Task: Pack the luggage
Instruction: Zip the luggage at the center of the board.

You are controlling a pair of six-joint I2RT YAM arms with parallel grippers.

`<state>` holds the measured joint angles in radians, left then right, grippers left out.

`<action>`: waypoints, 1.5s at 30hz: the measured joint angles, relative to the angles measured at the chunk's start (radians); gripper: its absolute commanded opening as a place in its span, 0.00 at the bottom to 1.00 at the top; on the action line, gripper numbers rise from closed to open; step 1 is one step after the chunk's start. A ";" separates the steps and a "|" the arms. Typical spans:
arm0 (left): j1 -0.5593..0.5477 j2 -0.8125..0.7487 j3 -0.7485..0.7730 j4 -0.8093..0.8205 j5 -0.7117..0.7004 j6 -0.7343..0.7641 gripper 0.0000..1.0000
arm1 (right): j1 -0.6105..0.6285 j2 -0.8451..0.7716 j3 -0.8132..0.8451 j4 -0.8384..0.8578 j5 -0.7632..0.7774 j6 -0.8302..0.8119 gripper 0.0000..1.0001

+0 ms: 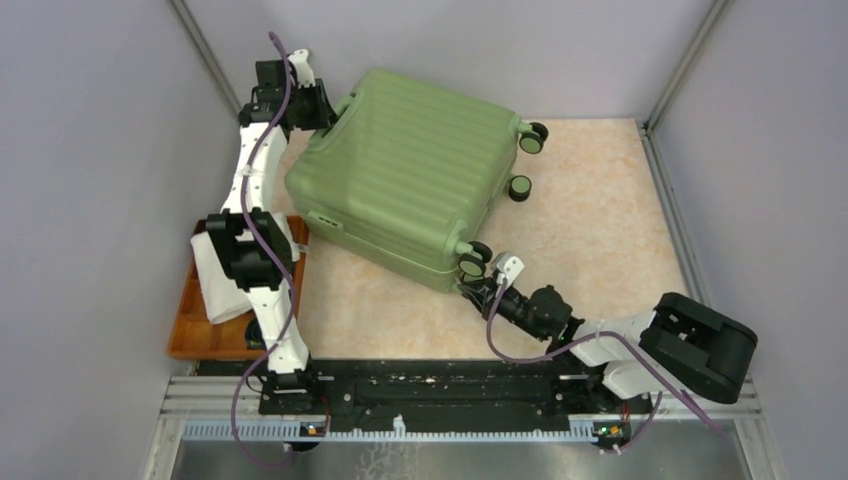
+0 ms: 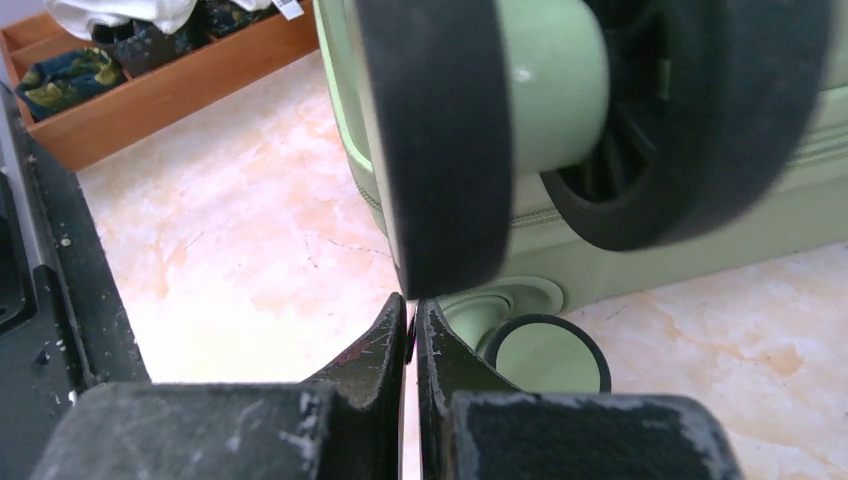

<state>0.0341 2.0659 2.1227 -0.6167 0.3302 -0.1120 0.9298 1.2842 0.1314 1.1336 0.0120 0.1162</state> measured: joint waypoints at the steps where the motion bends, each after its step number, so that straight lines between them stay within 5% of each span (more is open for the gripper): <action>1: -0.002 0.000 0.000 0.002 -0.003 0.000 0.00 | 0.023 0.016 0.010 -0.003 0.017 -0.009 0.00; 16: -0.031 -0.003 -0.008 0.034 -0.045 0.005 0.00 | 0.212 0.151 0.111 -0.013 0.214 -0.027 0.00; 19: -0.036 -0.012 -0.023 0.050 -0.055 0.000 0.00 | 0.220 0.167 0.111 0.016 0.239 0.034 0.30; 24: -0.034 -0.021 -0.037 0.060 -0.054 -0.018 0.00 | 0.205 0.117 0.112 -0.037 0.210 0.145 0.39; 27: -0.011 -0.021 -0.037 0.059 -0.027 -0.030 0.00 | 0.125 -0.009 0.076 -0.123 0.204 0.248 0.39; 31: 0.006 -0.021 -0.037 0.057 0.018 -0.055 0.00 | -0.018 -0.286 0.020 -0.369 0.240 0.389 0.17; 35: 0.010 -0.021 -0.037 0.060 0.034 -0.069 0.00 | -0.164 -0.390 0.068 -0.640 0.273 0.518 0.08; 41: 0.010 -0.045 -0.037 0.101 0.032 -0.089 0.00 | -0.518 -0.084 0.280 -0.735 0.134 0.568 0.00; 45: 0.009 -0.101 -0.036 0.135 0.039 -0.099 0.00 | -0.607 0.231 0.497 -0.705 0.010 0.565 0.00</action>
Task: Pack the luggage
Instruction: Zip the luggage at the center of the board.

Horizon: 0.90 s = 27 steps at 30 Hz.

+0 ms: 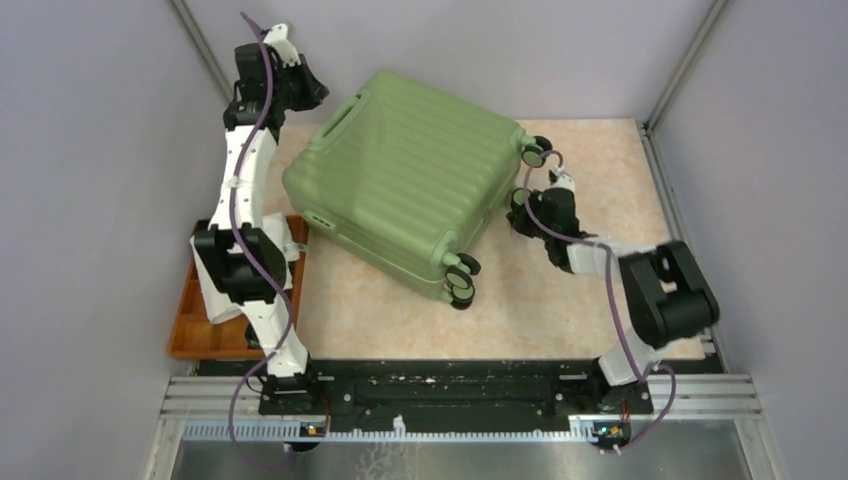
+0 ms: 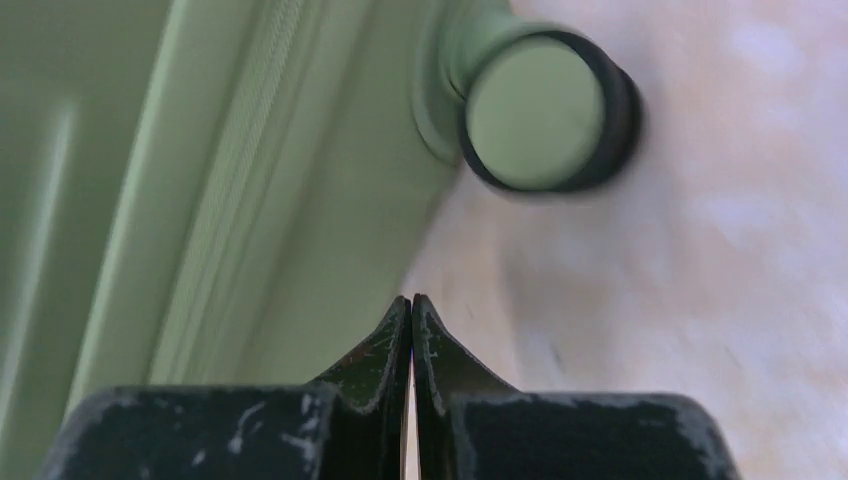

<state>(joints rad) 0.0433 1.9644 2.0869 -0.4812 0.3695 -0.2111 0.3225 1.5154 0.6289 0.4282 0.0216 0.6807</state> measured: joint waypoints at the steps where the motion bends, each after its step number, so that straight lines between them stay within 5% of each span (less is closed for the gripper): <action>1: -0.001 -0.012 0.000 0.007 0.003 0.000 0.00 | -0.004 0.064 0.057 -0.003 -0.023 -0.003 0.00; 9: -0.010 -0.050 -0.001 0.028 0.045 0.026 0.00 | -0.045 0.430 0.410 -0.088 -0.070 0.004 0.00; 15: 0.004 -0.040 0.021 -0.056 0.087 0.111 0.51 | -0.077 0.603 0.728 -0.241 -0.087 -0.007 0.00; 20: 0.058 -0.040 0.023 -0.172 0.116 0.202 0.68 | -0.118 0.753 1.080 -0.314 -0.098 -0.045 0.02; 23: 0.099 -0.045 -0.002 -0.205 0.133 0.261 0.86 | -0.157 0.737 1.120 -0.288 -0.097 -0.071 0.24; 27: 0.132 -0.071 -0.125 -0.208 0.148 0.299 0.87 | -0.203 0.630 0.964 -0.238 -0.093 -0.122 0.47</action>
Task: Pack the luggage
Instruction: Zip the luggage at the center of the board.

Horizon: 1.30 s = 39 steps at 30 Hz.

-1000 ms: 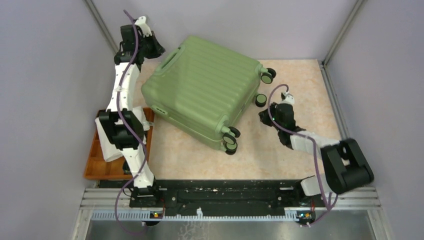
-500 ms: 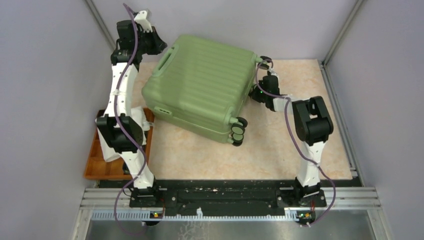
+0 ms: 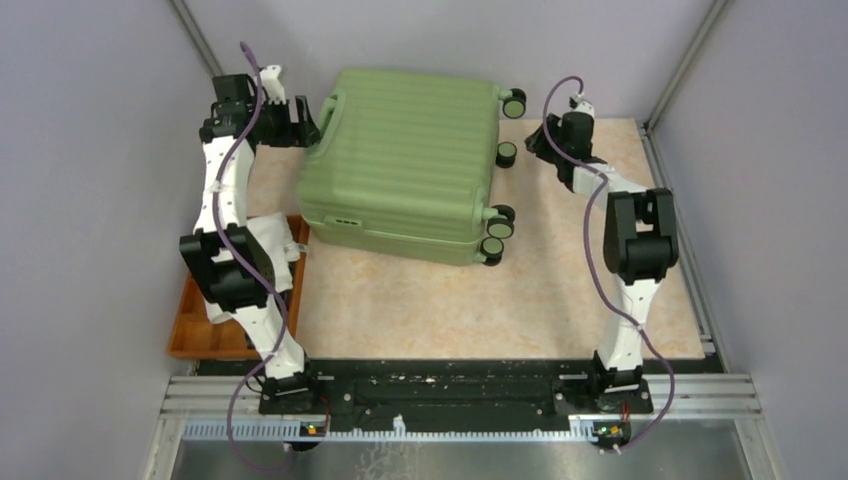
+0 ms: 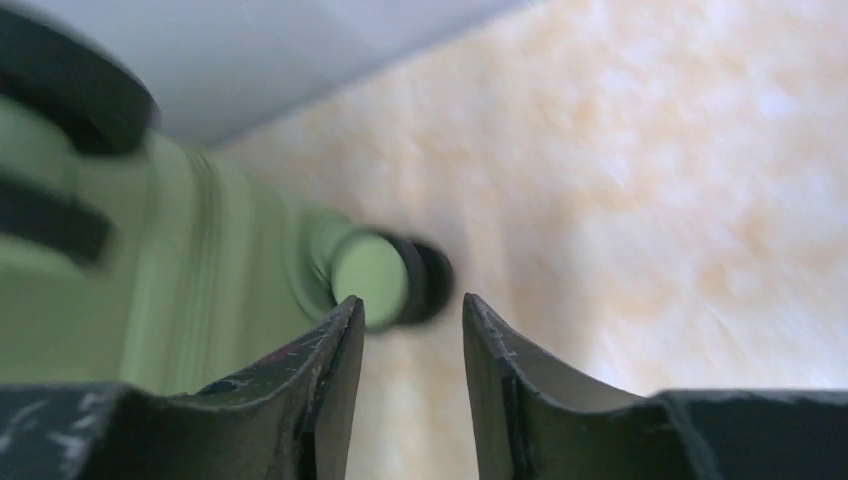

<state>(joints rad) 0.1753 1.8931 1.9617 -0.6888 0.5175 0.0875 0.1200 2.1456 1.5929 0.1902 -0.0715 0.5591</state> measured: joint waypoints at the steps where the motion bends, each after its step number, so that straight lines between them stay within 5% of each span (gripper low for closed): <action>1: 0.001 0.000 -0.023 0.001 -0.001 0.006 0.85 | -0.007 -0.045 -0.072 0.008 0.003 -0.011 0.50; 5: 0.002 0.002 -0.068 0.033 -0.005 0.013 0.70 | -0.003 -0.260 -0.393 0.044 0.014 -0.051 0.63; 8: 0.006 0.013 -0.068 0.054 0.016 0.002 0.58 | 0.011 -0.441 -0.598 0.059 0.016 -0.067 0.91; 10: 0.006 0.032 -0.063 0.067 0.048 -0.019 0.51 | 0.014 -0.561 -0.703 0.074 0.003 -0.058 0.99; 18: -0.008 0.080 -0.025 0.084 0.091 -0.100 0.17 | -0.063 -0.829 -0.943 0.082 -0.201 0.039 0.99; 22: -0.011 0.087 -0.017 0.084 0.084 -0.131 0.00 | 0.124 -0.965 -1.026 -0.044 -0.105 -0.030 0.97; 28: -0.025 0.102 0.016 0.088 0.043 -0.187 0.00 | 0.335 -1.123 -1.154 0.021 0.032 -0.125 0.72; 33: -0.046 0.109 0.039 0.081 0.006 -0.215 0.00 | 0.376 -1.120 -1.345 0.272 -0.015 -0.209 0.66; 39: -0.065 0.109 0.039 0.083 -0.013 -0.226 0.00 | 0.435 -0.991 -1.359 0.495 -0.051 -0.299 0.64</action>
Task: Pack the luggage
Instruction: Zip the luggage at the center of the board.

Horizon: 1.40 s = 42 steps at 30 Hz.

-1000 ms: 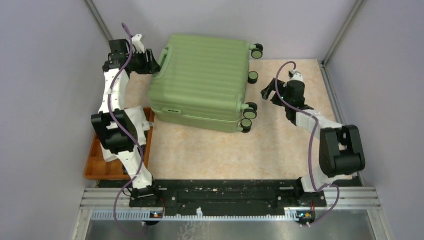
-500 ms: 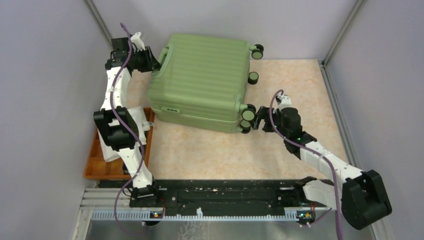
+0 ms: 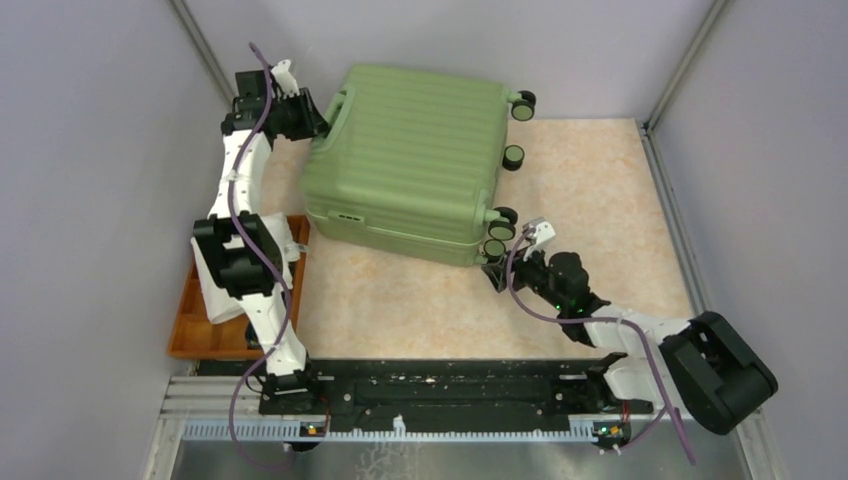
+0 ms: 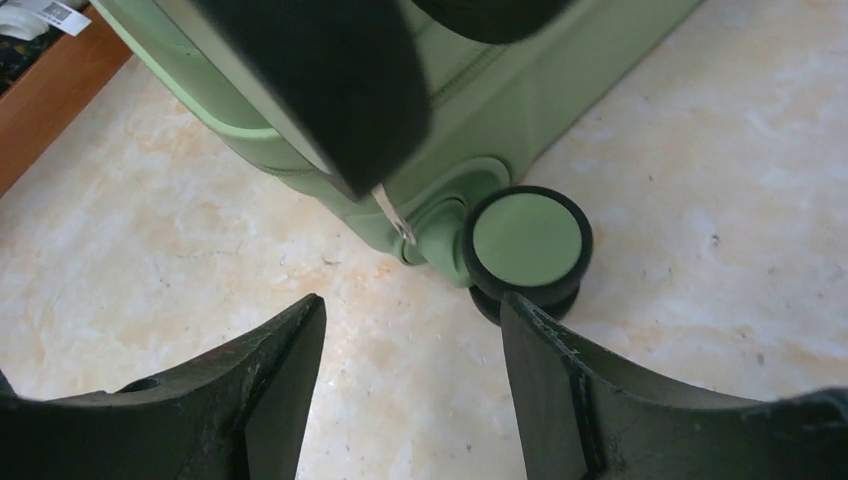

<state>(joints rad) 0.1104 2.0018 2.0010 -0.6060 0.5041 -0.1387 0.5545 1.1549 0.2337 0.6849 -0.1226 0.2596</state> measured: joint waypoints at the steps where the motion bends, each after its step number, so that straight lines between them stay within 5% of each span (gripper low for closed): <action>1: -0.002 0.000 0.000 0.000 -0.002 -0.001 0.00 | 0.008 0.022 0.002 0.028 -0.002 -0.008 0.64; 24: -0.027 0.003 0.075 -0.046 -0.057 -0.012 0.00 | 0.041 0.314 0.088 0.364 -0.030 -0.124 0.44; 33: -0.027 0.004 0.075 -0.045 -0.068 -0.013 0.00 | 0.041 0.316 0.088 0.367 -0.038 -0.153 0.00; 39: -0.027 0.004 0.075 -0.046 -0.071 -0.013 0.00 | 0.041 0.290 0.088 0.322 -0.034 -0.188 0.00; 42: -0.027 0.004 0.075 -0.050 -0.068 -0.014 0.00 | 0.041 0.269 0.088 0.283 -0.018 -0.212 0.32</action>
<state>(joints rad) 0.0834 2.0056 2.0758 -0.6559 0.4366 -0.1528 0.5957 1.4235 0.3218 0.9680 -0.1402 0.0475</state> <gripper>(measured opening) 0.388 0.462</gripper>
